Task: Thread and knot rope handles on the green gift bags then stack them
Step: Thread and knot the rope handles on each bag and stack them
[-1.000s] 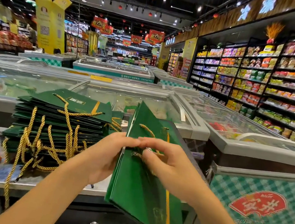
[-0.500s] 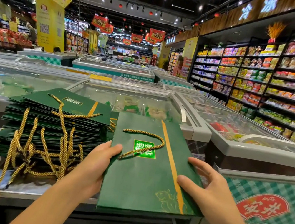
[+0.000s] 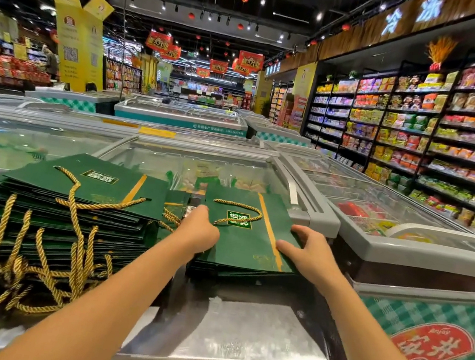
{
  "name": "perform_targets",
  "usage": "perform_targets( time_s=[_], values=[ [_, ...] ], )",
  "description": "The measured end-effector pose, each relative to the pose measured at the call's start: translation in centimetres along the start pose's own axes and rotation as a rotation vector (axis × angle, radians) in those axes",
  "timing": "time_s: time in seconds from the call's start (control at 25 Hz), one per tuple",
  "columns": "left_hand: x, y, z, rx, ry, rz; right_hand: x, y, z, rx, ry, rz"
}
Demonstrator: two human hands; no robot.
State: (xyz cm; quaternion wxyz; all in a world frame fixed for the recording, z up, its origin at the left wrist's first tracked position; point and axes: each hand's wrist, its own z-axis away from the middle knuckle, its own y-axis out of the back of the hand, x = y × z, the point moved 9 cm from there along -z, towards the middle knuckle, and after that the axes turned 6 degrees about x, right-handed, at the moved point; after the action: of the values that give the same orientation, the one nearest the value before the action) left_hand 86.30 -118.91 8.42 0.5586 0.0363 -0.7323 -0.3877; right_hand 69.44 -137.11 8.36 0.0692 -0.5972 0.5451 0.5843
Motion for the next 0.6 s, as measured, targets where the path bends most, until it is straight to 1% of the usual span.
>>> perform_targets(
  time_s=[0.08, 0.2, 0.36, 0.48, 0.52, 0.6],
  values=[
    [-0.5, -0.5, -0.9, 0.018, 0.009, -0.065, 0.8, -1.2, -1.0, -0.031, -0.015, 0.114],
    [-1.0, -0.9, -1.4, 0.037, 0.004, -0.170, 2.0, -2.3, -1.9, -0.029, -0.009, 0.268],
    [-1.2, -2.1, -2.6, 0.054, -0.089, -0.336, 1.1, -3.5, -2.7, -0.009, 0.109, 0.462],
    [-0.6, -3.3, -3.3, 0.037, -0.204, -0.523, -0.3, -6.3, -3.2, -0.124, 0.208, 0.569],
    [-0.7, -3.8, -3.6, 0.019, -0.219, -0.588, -0.4, -7.4, -3.3, -0.179, 0.221, 0.605],
    [-1.9, -4.9, -4.2, -0.063, -0.179, -0.651, -0.1, -9.3, -3.3, -0.283, 0.215, 0.661]
  ],
)
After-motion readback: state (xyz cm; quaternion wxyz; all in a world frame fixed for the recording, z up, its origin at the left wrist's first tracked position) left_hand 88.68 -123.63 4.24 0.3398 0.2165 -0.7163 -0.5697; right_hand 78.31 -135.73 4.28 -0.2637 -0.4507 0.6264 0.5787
